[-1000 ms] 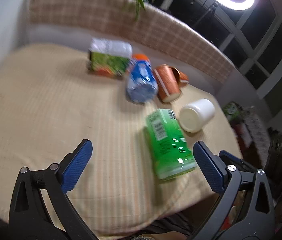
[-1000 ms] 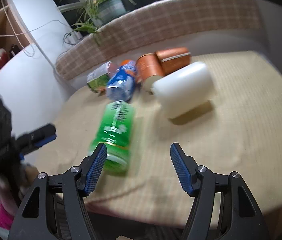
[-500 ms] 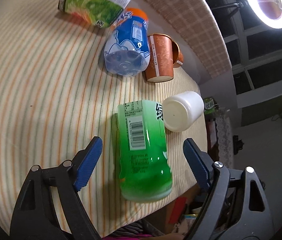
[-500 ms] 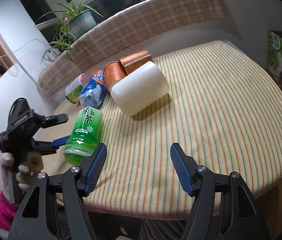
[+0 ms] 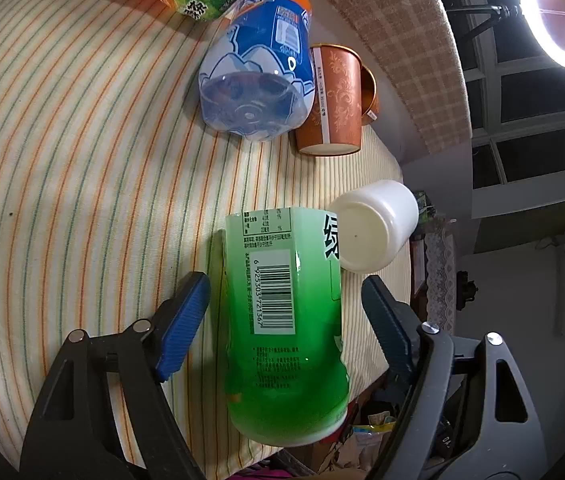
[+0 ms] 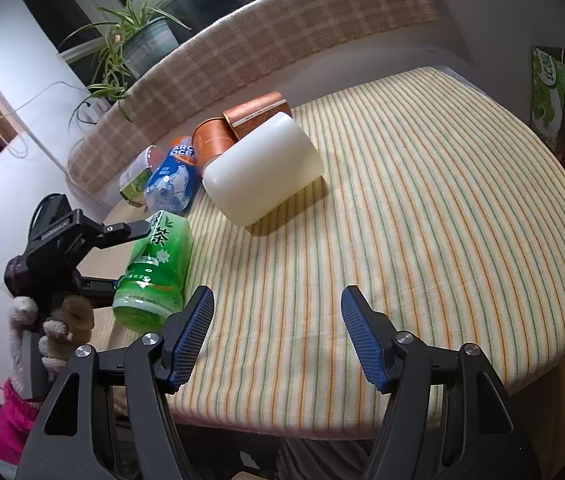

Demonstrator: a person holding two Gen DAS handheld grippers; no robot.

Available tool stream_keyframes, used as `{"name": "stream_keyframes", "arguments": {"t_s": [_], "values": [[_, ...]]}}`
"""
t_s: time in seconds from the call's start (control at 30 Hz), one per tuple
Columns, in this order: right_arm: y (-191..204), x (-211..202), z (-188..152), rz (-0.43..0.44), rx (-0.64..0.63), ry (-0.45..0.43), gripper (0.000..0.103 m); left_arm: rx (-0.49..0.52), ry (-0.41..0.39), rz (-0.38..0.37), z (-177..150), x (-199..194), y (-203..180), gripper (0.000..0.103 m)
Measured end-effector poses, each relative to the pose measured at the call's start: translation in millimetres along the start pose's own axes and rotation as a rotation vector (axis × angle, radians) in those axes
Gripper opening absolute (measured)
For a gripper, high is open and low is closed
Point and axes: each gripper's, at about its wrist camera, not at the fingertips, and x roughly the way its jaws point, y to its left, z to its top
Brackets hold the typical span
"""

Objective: Flip cup upright
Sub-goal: 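Close the left gripper on the green bottle while the right gripper releases it, then rotate the green bottle upright with the left gripper, cap end up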

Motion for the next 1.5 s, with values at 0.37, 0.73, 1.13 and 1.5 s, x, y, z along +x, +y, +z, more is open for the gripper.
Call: {"name": "stream_keyframes", "arguments": {"t_s": [0.37, 0.73, 1.13, 1.5], "values": [[-3, -1, -2, -0.012, 0.009, 0.003, 0.066, 0.096, -0.042, 0.050, -8, -3, -15, 0.062], [6, -2, -2, -0.012, -0.010, 0.003, 0.066, 0.307, -0.168, 0.151, -29, -32, -48, 0.061], [12, -5, -3, -0.004, -0.017, -0.008, 0.066, 0.499, -0.332, 0.350, -43, -57, -69, 0.058], [21, -8, -1, -0.034, -0.064, -0.032, 0.066, 0.637, -0.387, 0.465, -58, -43, -83, 0.058]]}}
